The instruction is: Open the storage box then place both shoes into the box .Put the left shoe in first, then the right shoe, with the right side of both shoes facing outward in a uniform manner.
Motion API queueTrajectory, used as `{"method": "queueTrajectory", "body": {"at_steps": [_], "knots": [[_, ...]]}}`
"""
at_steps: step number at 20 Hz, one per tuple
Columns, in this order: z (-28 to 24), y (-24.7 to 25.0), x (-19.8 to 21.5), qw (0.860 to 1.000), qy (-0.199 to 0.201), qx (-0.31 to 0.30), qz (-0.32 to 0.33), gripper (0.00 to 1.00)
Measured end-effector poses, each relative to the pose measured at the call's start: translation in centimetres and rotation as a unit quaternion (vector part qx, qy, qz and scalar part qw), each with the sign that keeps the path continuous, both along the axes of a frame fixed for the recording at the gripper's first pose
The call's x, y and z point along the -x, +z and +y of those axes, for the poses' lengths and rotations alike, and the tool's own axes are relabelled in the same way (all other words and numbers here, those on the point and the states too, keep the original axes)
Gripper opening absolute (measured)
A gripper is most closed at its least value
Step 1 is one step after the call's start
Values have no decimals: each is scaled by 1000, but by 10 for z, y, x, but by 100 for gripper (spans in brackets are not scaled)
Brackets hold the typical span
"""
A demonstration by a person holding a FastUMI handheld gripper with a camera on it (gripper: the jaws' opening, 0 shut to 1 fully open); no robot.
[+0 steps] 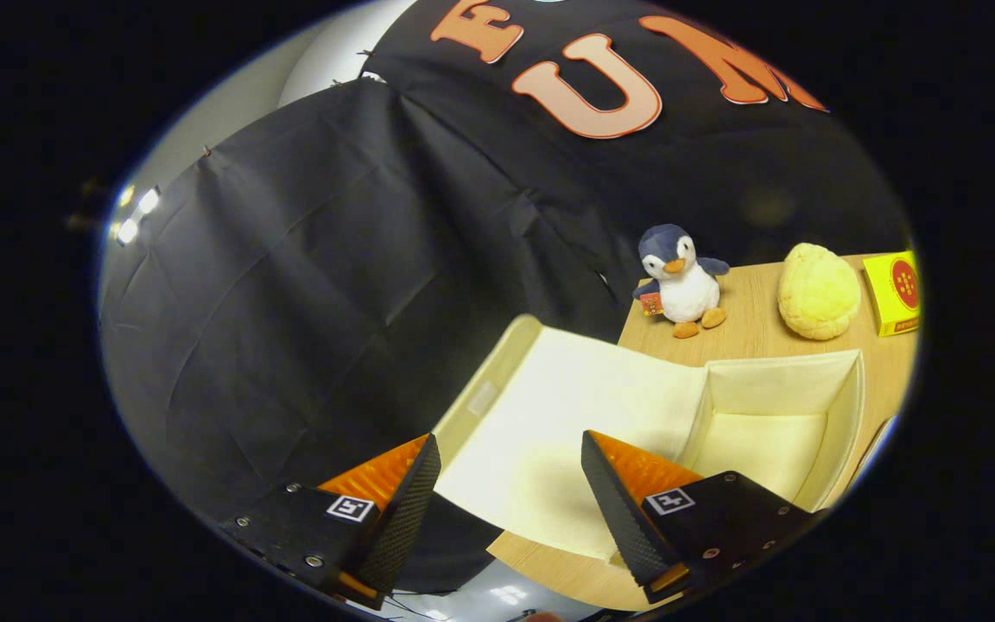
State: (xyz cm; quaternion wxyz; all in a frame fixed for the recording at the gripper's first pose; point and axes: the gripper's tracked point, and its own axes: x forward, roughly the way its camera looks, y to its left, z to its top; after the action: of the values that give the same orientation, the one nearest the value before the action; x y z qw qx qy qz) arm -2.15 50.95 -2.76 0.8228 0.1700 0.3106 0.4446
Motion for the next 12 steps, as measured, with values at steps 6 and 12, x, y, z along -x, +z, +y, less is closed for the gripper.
{"method": "queueTrajectory", "body": {"at_steps": [6,12], "knots": [[-52,-8,-21,996,-47,44,-63,98],[-174,-45,-61,979,-156,95,-88,98]]}}
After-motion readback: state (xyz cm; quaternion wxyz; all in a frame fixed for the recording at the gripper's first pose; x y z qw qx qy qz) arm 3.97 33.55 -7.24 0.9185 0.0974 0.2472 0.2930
